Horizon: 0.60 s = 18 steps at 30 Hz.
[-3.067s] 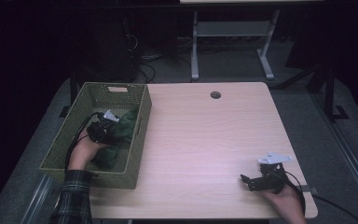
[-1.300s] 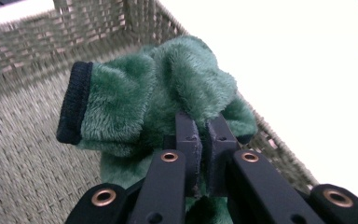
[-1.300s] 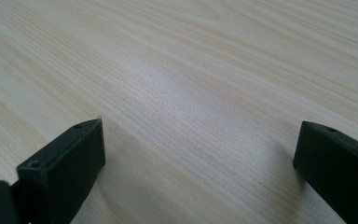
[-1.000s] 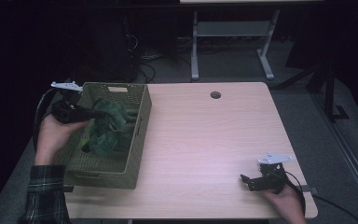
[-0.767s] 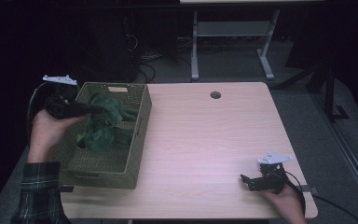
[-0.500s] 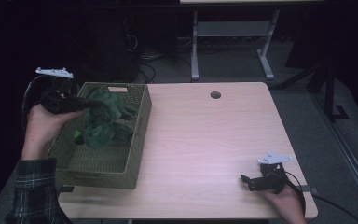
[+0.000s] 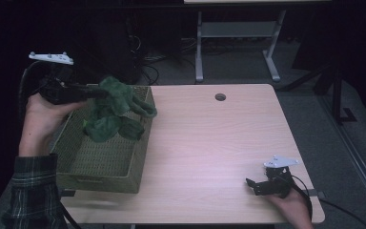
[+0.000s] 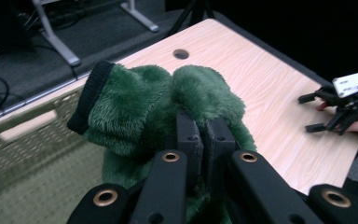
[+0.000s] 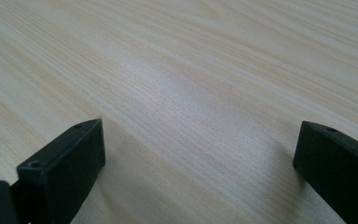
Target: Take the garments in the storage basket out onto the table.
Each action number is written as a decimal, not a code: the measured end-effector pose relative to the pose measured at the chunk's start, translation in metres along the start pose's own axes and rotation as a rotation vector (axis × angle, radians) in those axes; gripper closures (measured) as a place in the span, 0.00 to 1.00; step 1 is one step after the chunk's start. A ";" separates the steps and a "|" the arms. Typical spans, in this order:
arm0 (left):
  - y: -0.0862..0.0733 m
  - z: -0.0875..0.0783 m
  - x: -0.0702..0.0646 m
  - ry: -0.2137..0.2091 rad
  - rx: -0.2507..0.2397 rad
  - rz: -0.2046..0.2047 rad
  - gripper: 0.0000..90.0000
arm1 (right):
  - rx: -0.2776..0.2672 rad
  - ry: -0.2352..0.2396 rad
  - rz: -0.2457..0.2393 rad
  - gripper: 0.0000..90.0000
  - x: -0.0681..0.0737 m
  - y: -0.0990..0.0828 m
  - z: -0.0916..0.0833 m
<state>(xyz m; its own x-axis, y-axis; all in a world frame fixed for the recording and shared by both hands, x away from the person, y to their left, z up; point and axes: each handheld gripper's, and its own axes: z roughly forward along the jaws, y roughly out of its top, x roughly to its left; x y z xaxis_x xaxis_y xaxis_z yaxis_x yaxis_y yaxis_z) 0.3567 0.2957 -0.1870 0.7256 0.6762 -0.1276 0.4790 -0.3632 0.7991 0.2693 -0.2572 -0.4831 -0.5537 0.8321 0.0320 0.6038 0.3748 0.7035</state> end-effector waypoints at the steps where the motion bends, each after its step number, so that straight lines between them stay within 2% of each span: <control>1: 0.001 0.003 -0.002 -0.004 -0.001 0.003 0.97 | 0.000 0.000 0.000 0.02 0.000 0.000 0.000; 9: 0.012 0.025 -0.017 -0.025 0.008 0.035 0.97 | 0.000 0.000 0.001 0.02 0.000 0.000 0.000; 18: 0.026 0.061 -0.039 -0.047 0.008 0.056 0.97 | 0.001 0.000 -0.002 0.02 0.000 0.000 0.000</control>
<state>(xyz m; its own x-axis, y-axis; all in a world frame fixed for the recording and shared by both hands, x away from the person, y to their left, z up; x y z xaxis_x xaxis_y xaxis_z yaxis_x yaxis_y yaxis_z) 0.3708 0.2205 -0.1975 0.7738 0.6238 -0.1106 0.4408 -0.4048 0.8011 0.2694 -0.2573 -0.4831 -0.5553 0.8311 0.0303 0.6028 0.3771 0.7032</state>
